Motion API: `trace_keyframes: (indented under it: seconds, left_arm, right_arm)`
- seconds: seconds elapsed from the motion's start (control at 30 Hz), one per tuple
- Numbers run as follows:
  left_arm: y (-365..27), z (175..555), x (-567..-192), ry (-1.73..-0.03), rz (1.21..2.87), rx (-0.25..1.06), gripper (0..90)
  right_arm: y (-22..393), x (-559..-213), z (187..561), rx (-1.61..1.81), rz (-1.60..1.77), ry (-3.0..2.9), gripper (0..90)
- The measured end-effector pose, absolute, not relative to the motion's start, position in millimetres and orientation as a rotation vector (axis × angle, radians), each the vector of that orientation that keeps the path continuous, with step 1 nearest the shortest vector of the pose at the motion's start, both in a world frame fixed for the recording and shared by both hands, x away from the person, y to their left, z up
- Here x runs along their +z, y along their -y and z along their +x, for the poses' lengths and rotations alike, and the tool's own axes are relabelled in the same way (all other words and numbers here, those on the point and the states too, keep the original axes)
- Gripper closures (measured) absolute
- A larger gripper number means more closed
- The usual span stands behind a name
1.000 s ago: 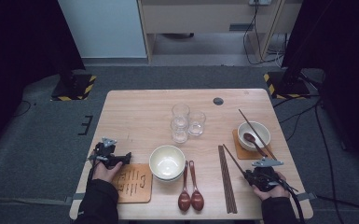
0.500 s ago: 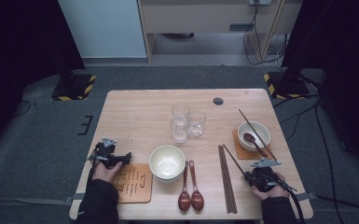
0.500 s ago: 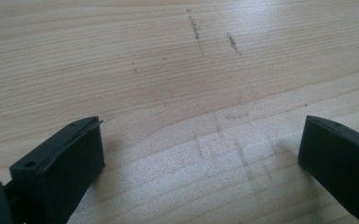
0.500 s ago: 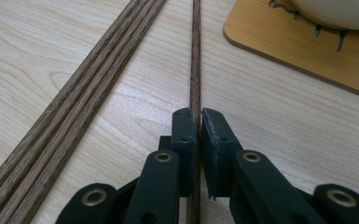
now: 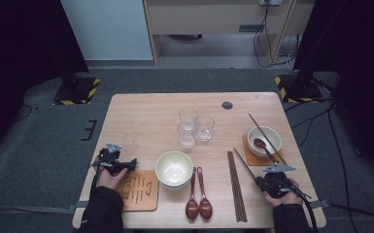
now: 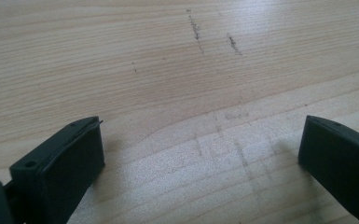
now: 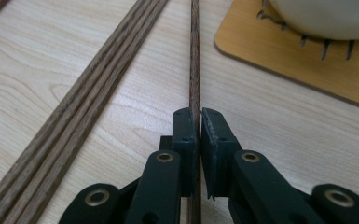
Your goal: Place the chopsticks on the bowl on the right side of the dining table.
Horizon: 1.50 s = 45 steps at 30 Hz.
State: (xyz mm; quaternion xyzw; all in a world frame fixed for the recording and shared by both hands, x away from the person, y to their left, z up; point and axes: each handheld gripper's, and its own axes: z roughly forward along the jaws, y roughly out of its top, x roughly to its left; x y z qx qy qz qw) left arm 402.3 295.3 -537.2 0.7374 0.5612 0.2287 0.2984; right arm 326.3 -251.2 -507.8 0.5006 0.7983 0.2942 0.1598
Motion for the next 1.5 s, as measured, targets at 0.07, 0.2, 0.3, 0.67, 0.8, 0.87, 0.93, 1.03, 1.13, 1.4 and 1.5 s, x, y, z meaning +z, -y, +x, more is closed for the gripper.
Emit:
trace_keyframes:
  seconds: [0.07, 0.2, 0.3, 0.67, 0.8, 0.87, 0.93, 1.03, 1.13, 1.4, 1.5]
  left_arm:
    - [-295.3, 402.4, -537.2, -1.491, 1.959, 0.608, 0.0]
    - [-295.3, 402.4, -537.2, -1.491, 1.959, 0.608, 0.0]
    - [-295.3, 402.4, -537.2, -1.491, 1.959, 0.608, 0.0]
    - [-295.3, 402.4, -537.2, -1.491, 1.959, 0.607, 0.0]
    - [-295.3, 402.4, -537.2, -1.49, 1.959, 0.607, 0.0]
    - [-295.3, 402.4, -537.2, -1.491, 1.959, 0.607, 0.0]
    - [-295.3, 402.4, -537.2, -1.491, 1.959, 0.607, 0.0]
    - [-295.3, 402.4, -537.2, -1.491, 1.959, 0.607, 0.0]
    - [-295.3, 402.4, -537.2, -1.491, 1.959, 0.607, 0.0]
    - [-295.3, 402.4, -537.2, -1.491, 1.959, 0.607, 0.0]
    - [-295.3, 402.4, -537.2, -1.491, 1.959, 0.607, 0.0]
  right_arm:
    - [252.4, -505.9, 326.4, 0.858, 1.425, -2.274, 84.9]
    - [253.5, -500.3, 326.1, 0.903, 1.419, -2.257, 84.9]
    - [254.4, -497.1, 326.2, 0.93, 1.417, -2.241, 84.9]
    - [252.8, -478.0, 327.7, 1.031, 1.384, -2.187, 84.9]
    - [252.8, -472.4, 329.3, 1.048, 1.376, -2.173, 84.9]
    - [253.2, -469.5, 329.7, 1.059, 1.37, -2.164, 84.9]
    - [254.0, -465.6, 329.5, 1.07, 1.365, -2.155, 84.9]
    - [255.2, -460.8, 329.7, 1.087, 1.36, -2.141, 84.9]
    - [255.8, -456.9, 329.8, 1.099, 1.358, -2.129, 84.9]
    - [257.9, -438.5, 331.9, 1.152, 1.333, -2.084, 84.9]
    - [260.6, -432.4, 332.5, 1.166, 1.327, -2.067, 84.9]
